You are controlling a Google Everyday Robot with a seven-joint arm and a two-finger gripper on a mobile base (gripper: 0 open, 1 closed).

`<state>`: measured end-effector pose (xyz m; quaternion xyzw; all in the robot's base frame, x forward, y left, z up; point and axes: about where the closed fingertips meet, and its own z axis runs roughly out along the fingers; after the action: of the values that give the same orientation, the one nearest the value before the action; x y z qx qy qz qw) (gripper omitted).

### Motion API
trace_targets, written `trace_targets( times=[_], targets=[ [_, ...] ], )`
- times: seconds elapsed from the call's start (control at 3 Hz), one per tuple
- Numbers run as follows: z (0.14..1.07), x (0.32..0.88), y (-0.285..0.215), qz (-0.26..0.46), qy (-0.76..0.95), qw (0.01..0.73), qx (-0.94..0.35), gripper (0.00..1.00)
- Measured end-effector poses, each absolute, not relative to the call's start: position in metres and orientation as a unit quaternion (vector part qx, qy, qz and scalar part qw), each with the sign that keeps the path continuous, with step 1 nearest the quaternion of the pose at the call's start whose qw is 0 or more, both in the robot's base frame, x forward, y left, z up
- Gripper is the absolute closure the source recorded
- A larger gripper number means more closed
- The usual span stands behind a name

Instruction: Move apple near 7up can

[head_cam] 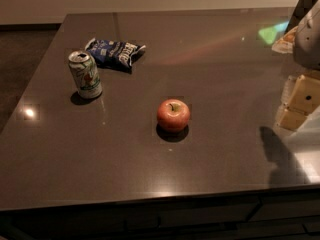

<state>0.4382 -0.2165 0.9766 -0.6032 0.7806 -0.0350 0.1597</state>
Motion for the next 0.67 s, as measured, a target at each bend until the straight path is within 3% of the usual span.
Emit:
trace_targets(
  times=[0.67],
  targets=[
    [0.961, 0.449, -0.197, 0.005, 0.772, 0.157, -0.616, 0.0]
  ],
)
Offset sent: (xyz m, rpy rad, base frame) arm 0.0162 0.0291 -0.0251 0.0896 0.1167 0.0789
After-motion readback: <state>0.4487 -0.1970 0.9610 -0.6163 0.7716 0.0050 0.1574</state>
